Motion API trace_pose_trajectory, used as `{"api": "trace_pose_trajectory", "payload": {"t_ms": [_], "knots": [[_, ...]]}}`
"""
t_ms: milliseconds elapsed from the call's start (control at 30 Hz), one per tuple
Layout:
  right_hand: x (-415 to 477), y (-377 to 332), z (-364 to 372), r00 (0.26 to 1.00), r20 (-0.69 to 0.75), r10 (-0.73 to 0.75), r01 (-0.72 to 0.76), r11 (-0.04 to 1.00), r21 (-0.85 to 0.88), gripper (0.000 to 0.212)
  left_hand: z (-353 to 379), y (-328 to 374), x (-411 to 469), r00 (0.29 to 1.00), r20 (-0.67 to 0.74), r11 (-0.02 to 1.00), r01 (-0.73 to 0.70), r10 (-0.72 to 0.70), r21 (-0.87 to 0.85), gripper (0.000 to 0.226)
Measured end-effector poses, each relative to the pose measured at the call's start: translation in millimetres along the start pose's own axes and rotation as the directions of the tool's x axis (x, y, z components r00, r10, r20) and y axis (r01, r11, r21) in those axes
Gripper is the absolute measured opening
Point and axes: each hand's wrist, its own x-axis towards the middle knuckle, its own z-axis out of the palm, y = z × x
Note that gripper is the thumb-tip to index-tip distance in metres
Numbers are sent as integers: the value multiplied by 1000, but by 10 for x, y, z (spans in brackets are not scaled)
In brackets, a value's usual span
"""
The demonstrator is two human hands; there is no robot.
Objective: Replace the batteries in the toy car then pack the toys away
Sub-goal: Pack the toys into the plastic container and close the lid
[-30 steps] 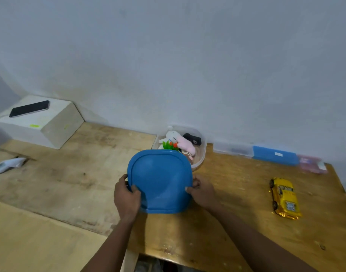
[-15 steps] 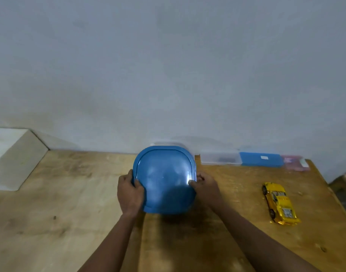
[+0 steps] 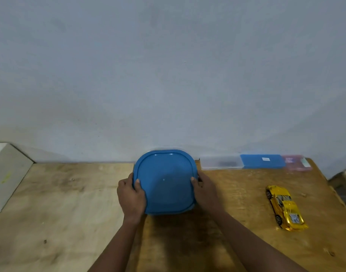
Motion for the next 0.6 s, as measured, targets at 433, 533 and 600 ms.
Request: {"api": "trace_pose_trajectory", "payload": {"t_ms": [433, 533, 600], "knots": [[143, -19, 93, 999, -35, -5, 2, 997, -79, 25, 5, 54, 208, 996, 54, 997, 69, -67, -34, 42], [222, 23, 105, 999, -28, 23, -25, 994, -102, 33, 13, 21, 255, 992, 115, 997, 54, -47, -56, 43], [243, 18, 98, 999, -13, 50, -51, 997, -65, 37, 8, -4, 261, 987, 152, 996, 54, -42, -77, 44]]}}
